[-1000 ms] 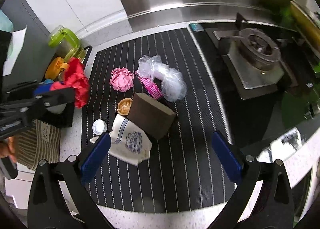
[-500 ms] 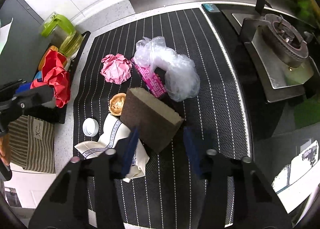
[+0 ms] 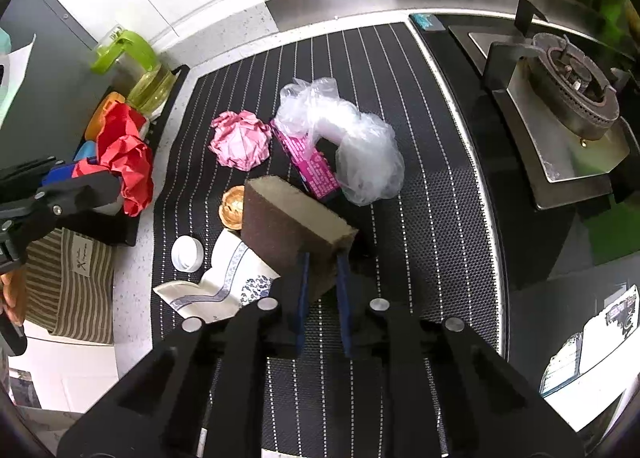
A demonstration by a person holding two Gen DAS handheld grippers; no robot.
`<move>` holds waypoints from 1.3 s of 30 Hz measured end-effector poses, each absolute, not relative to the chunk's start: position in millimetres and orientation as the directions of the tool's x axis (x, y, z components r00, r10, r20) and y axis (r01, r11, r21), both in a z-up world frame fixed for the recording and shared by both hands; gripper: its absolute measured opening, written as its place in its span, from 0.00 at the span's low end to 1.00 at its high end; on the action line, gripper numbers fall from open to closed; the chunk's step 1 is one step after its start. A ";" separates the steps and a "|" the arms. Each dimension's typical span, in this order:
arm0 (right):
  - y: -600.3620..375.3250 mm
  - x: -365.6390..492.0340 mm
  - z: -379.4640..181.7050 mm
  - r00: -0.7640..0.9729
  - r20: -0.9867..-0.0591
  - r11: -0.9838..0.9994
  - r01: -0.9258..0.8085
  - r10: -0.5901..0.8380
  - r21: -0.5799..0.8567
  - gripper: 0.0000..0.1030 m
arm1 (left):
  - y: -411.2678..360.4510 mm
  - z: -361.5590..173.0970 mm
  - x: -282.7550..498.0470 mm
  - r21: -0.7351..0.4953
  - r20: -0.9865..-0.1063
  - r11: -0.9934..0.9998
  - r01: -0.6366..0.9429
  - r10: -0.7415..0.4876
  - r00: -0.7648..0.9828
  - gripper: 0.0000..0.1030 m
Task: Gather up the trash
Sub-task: 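Grasp the brown sponge with the right tool while the left tool grasps the red paper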
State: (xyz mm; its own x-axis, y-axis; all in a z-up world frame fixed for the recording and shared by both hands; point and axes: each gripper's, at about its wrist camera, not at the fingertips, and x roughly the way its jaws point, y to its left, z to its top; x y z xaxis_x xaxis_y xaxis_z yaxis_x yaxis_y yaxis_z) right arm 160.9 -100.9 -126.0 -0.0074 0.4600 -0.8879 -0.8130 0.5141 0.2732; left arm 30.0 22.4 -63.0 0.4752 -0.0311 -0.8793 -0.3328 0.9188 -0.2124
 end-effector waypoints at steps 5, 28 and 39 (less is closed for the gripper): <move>-106.3 157.6 -115.4 0.010 -0.874 0.521 -0.806 0.486 0.281 0.00 | 20.3 -54.4 29.5 -0.206 -0.873 0.926 -0.315 -0.028 0.487 0.26; -109.2 164.5 -113.0 0.074 -0.877 0.594 -0.762 0.475 0.258 0.92 | 20.4 -49.0 27.6 -0.204 -0.870 0.936 -0.287 -0.038 0.492 0.26; -92.5 174.9 -141.0 -0.040 -0.879 0.558 -0.758 0.475 0.336 0.91 | 25.1 -57.6 33.0 -0.198 -0.881 0.931 -0.307 -0.031 0.473 0.26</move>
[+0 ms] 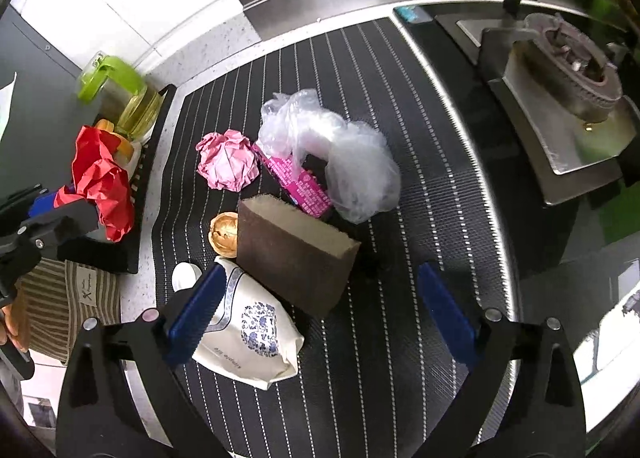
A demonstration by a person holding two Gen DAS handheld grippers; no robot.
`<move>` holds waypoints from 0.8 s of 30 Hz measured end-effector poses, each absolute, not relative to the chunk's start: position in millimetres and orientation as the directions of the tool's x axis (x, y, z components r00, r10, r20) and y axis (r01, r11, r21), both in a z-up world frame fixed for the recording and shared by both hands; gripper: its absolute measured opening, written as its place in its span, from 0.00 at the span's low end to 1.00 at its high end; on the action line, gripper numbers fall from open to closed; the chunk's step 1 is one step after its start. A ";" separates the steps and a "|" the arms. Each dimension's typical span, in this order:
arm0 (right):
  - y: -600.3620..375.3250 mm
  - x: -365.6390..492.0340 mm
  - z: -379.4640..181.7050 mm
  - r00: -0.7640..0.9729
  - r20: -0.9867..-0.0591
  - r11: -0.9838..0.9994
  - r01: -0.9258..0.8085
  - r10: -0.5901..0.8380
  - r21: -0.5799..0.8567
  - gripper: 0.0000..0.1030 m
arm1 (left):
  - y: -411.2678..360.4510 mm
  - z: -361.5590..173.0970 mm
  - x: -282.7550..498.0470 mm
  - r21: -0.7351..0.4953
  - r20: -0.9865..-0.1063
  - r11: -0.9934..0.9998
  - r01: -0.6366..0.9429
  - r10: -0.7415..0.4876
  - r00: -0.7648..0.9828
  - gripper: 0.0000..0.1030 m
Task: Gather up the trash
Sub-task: 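Grasp the brown sponge with the right tool while the left tool grasps the red paper, then carry the sponge and red paper to the wastebasket and release both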
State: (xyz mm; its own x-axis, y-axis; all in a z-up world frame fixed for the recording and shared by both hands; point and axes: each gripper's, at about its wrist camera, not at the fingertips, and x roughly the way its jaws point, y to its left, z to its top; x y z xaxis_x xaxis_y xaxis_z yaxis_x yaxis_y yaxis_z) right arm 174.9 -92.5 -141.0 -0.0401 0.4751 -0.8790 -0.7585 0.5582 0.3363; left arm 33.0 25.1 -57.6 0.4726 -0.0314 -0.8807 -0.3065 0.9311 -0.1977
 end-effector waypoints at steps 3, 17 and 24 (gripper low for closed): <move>-88.0 175.5 -147.8 -0.067 -0.879 0.542 -0.764 0.472 0.349 0.68 | 26.5 -61.1 34.3 -0.198 -0.885 0.928 -0.316 -0.030 0.465 0.26; -93.7 169.8 -134.3 -0.064 -0.857 0.508 -0.782 0.512 0.361 0.30 | 25.8 -62.9 36.1 -0.207 -0.882 0.927 -0.313 -0.038 0.469 0.26; -106.4 156.2 -106.7 0.004 -0.840 0.522 -0.785 0.543 0.334 0.27 | 19.8 -53.8 33.5 -0.206 -0.874 0.936 -0.284 -0.046 0.484 0.26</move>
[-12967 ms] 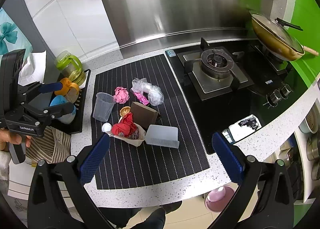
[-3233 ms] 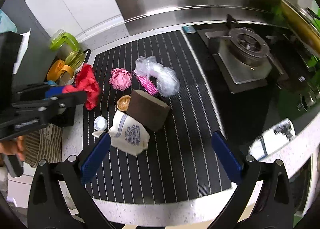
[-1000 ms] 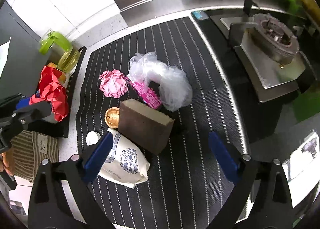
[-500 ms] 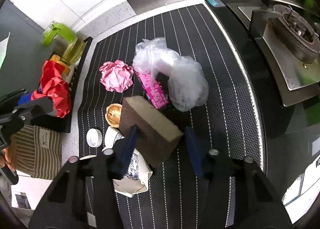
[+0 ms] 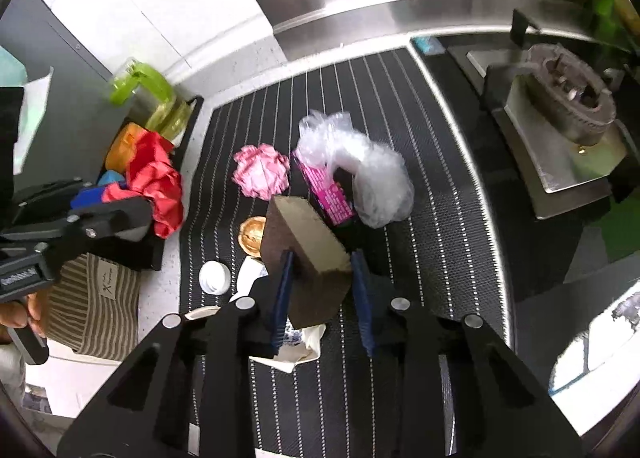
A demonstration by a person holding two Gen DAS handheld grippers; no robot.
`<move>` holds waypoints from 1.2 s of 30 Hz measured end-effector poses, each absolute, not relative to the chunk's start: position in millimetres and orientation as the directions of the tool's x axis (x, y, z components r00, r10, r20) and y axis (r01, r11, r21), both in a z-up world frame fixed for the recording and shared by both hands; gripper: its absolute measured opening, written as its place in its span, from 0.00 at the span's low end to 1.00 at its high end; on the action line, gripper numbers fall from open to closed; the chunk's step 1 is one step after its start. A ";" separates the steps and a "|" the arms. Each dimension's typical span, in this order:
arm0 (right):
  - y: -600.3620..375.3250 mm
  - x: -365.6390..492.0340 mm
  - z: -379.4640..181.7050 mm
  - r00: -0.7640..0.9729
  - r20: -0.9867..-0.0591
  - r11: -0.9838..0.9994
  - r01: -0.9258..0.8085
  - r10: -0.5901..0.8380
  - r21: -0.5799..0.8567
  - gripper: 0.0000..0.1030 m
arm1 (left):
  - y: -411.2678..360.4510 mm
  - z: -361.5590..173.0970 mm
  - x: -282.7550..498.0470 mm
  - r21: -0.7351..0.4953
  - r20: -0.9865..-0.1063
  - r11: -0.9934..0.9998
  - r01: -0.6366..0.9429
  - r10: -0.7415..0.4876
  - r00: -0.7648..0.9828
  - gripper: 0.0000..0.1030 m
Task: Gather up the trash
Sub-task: 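Carry the sponge and red paper to the wastebasket and release both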
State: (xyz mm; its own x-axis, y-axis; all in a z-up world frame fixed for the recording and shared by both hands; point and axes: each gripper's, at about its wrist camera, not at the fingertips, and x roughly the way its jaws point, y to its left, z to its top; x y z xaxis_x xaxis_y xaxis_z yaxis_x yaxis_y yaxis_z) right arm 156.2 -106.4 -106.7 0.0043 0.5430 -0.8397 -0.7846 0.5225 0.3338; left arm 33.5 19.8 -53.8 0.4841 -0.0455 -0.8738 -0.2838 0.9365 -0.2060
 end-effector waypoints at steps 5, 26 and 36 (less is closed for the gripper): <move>-130.1 144.0 -71.9 0.089 -0.825 0.568 -0.766 0.559 0.302 0.27 | 3.8 -35.3 34.3 -0.198 -0.860 0.958 -0.206 -0.069 0.505 0.26; -452.9 15.0 -5.3 0.576 -0.794 0.981 -0.113 0.196 0.160 0.27 | -247.1 -2.7 55.4 -0.210 -0.803 0.821 0.531 -0.455 0.386 0.27; -588.9 -7.4 -70.2 0.535 -0.841 0.988 0.066 0.085 0.142 0.27 | -402.0 -74.5 75.3 -0.249 -0.842 0.714 0.654 -0.494 0.218 0.27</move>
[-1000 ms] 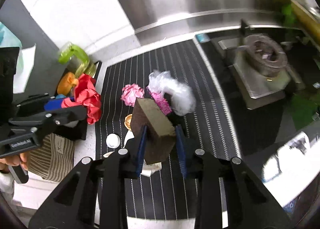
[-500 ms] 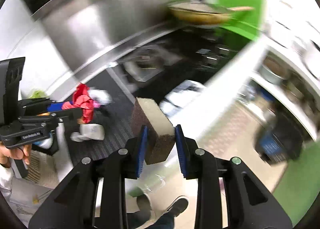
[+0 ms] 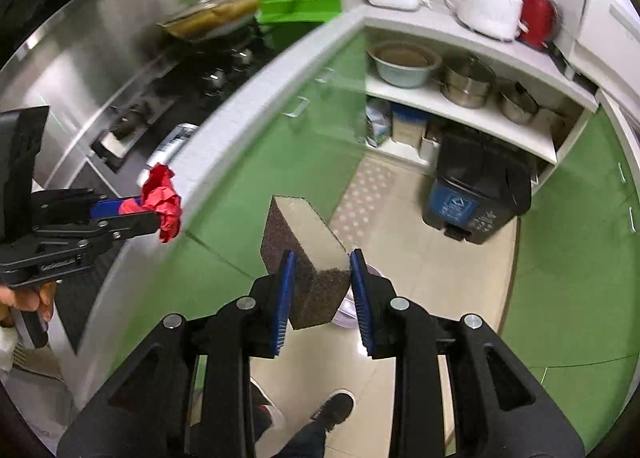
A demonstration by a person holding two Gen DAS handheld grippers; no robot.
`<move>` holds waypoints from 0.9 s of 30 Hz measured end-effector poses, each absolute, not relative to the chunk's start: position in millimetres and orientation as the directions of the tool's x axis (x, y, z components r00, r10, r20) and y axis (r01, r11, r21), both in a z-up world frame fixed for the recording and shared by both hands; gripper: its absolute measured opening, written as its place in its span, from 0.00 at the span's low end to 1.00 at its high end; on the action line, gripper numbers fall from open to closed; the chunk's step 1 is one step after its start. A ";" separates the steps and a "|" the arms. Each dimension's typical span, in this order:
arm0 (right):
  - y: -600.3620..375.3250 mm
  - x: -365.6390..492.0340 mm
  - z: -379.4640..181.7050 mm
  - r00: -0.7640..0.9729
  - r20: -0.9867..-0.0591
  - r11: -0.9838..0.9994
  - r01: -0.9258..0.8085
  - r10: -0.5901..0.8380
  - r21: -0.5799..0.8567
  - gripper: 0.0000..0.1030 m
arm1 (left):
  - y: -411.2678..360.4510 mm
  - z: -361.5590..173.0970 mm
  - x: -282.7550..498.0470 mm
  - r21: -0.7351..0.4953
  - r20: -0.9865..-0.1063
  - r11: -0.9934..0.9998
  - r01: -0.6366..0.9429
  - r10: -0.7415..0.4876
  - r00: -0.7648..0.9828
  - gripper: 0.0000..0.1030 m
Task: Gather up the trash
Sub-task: 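Carry the sponge and red paper to the wastebasket and release both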
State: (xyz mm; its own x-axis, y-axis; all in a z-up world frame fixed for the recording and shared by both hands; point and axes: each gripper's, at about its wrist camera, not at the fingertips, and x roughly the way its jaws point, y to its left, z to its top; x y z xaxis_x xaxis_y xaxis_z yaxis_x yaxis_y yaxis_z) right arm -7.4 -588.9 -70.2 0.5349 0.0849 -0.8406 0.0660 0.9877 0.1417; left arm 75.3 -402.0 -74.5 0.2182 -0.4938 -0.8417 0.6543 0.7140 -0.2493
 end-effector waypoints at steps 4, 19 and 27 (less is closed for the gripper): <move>-627.9 -1.5 -99.8 0.516 -0.851 0.986 0.066 0.095 0.151 0.27 | -447.7 -116.7 88.8 -0.247 -0.868 0.719 0.649 -0.462 0.182 0.27; -698.8 20.6 -208.0 0.444 -0.887 0.975 0.112 0.123 0.191 0.27 | -530.9 -248.0 120.9 -0.248 -0.921 0.708 0.661 -0.384 0.067 0.31; -699.4 26.7 -229.6 0.425 -0.896 0.971 0.126 0.134 0.205 0.27 | -531.5 -261.4 132.0 -0.243 -0.920 0.723 0.647 -0.383 0.082 0.93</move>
